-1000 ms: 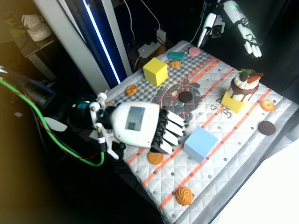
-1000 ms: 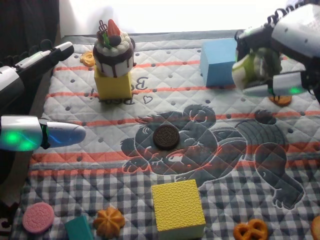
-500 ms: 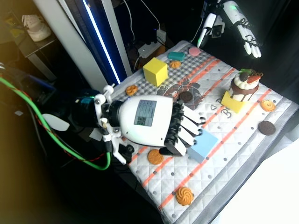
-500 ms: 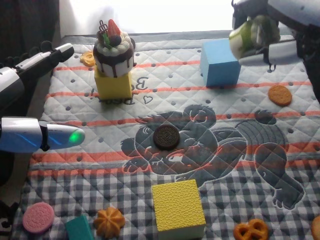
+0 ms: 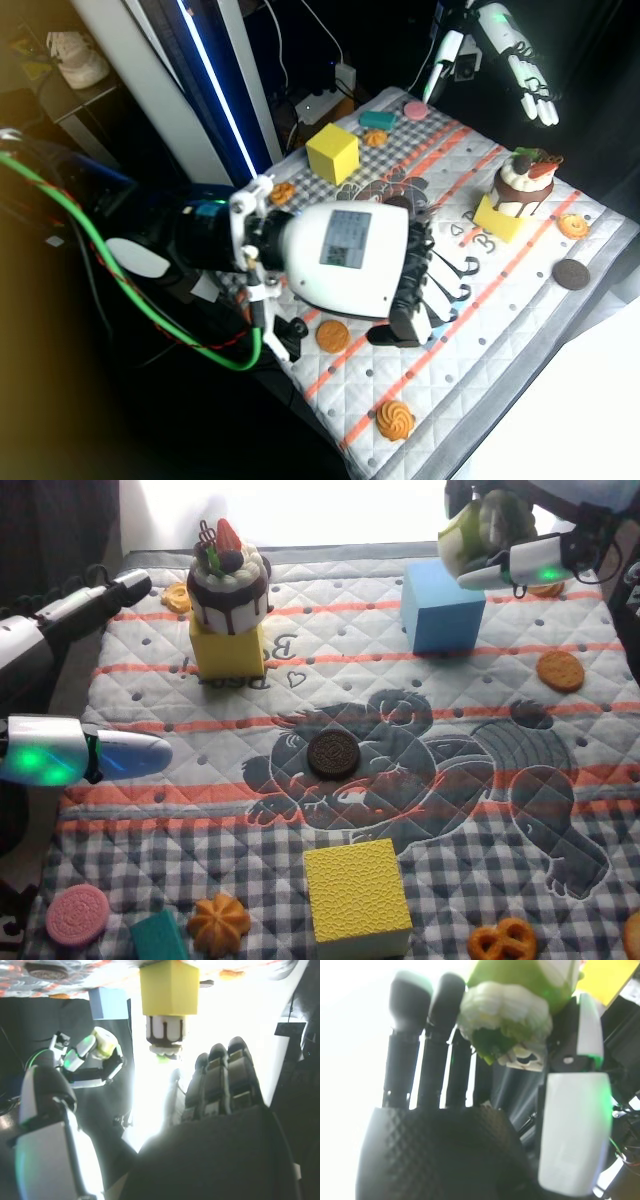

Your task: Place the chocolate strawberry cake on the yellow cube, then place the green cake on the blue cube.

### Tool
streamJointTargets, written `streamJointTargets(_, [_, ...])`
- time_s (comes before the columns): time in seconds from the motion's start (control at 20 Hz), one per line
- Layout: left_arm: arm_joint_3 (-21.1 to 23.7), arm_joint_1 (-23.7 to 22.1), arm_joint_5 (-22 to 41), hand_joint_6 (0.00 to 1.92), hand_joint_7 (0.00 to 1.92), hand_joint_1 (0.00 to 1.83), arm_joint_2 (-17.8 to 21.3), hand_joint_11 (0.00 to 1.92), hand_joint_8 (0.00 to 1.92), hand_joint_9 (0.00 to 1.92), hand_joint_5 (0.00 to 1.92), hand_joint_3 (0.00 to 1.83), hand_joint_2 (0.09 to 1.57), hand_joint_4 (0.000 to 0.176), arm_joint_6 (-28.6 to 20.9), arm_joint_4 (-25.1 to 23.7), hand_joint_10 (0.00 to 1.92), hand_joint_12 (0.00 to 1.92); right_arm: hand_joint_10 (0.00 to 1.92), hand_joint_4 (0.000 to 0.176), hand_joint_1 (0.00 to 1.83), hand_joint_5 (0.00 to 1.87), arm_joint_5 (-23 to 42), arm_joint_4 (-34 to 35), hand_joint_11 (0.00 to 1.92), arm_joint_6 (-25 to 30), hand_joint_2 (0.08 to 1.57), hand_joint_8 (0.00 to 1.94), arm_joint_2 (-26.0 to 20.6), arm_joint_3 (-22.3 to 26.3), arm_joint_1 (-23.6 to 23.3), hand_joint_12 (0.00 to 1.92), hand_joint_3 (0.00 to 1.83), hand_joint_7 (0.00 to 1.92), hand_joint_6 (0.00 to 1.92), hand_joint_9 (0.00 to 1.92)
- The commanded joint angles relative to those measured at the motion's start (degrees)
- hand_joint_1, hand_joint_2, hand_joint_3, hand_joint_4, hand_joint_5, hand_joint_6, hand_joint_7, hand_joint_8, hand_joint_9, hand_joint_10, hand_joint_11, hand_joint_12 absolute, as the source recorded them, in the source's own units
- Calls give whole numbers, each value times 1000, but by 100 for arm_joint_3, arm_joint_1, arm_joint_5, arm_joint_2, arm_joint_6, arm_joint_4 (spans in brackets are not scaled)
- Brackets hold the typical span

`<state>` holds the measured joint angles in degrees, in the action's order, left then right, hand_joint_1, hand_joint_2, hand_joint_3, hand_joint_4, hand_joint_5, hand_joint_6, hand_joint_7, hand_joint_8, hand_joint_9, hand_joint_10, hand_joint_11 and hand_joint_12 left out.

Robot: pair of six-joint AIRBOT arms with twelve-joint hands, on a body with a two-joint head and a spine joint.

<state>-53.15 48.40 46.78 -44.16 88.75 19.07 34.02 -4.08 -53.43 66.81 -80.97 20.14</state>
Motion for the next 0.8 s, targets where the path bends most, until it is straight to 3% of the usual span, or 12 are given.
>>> streamJointTargets(0.0, [-28, -67, 628, 0, 0, 672, 14, 0, 0, 0, 0, 0, 799, 176, -30, -36, 0, 0, 947, 0, 1226, 786, 606, 88, 1332, -11, 1148, 982, 1, -64, -114, 1213, 0, 1044, 1245, 1281])
streamJointTargets(0.15, [-35, -70, 621, 2, 0, 684, 9, 0, 0, 0, 5, 1, 798, 176, -30, -56, 0, 0, 1005, 0, 1216, 824, 449, 97, 1212, -11, 1144, 1047, 187, -201, -143, 1296, 1, 1008, 1179, 1182])
streamJointTargets(0.35, [-40, -88, 625, 0, 0, 626, 0, 0, 0, 0, 0, 4, 806, 176, -30, -71, 0, 0, 1167, 0, 1232, 839, 349, 120, 1202, -11, 1134, 1060, 307, -260, -143, 1516, 0, 1035, 1106, 1196])
streamJointTargets(0.45, [-41, -88, 620, 0, 0, 605, -4, 0, 0, 0, 0, 3, 807, 176, -31, -70, 0, 0, 1304, 0, 1235, 856, 336, 114, 1057, -11, 1134, 1118, 313, -249, -142, 1618, 0, 1018, 1059, 1068])
streamJointTargets(0.5, [-41, -88, 618, 0, 0, 579, -4, 0, 0, 0, 0, 7, 815, 176, -31, -68, 0, 0, 1268, 0, 1234, 833, 325, 111, 1200, -11, 1142, 1131, 313, -233, -142, 1510, 2, 1010, 1092, 1171])
streamJointTargets(0.6, [-40, -90, 621, 0, 0, 604, -5, 0, 0, 0, 0, 4, 811, 176, -31, -63, 0, 0, 1201, 0, 1224, 827, 318, 110, 1216, -11, 1149, 1150, 313, -209, -135, 1442, 1, 986, 1115, 1178])
streamJointTargets(0.65, [-39, -93, 624, 0, 0, 605, -5, 0, 0, 0, 0, 3, 810, 176, -31, -62, 0, 0, 1215, 0, 1224, 828, 306, 109, 1260, -11, 1152, 1172, 313, -205, -111, 1491, 0, 979, 1106, 1214])
streamJointTargets(0.7, [-38, -93, 626, 0, 0, 615, -8, 0, 0, 0, 0, 2, 809, 176, -31, -62, 0, 0, 1209, 0, 1219, 836, 298, 109, 1182, -11, 1151, 1158, 313, -204, -99, 1523, 0, 977, 1108, 1168])
streamJointTargets(0.75, [-38, -95, 627, 0, 0, 601, -10, 0, 0, 0, 0, 3, 811, 176, -31, -61, 0, 0, 1398, 0, 1162, 888, 286, 110, 1163, -11, 1145, 1273, 313, -204, -87, 1664, 1, 876, 1110, 1134])
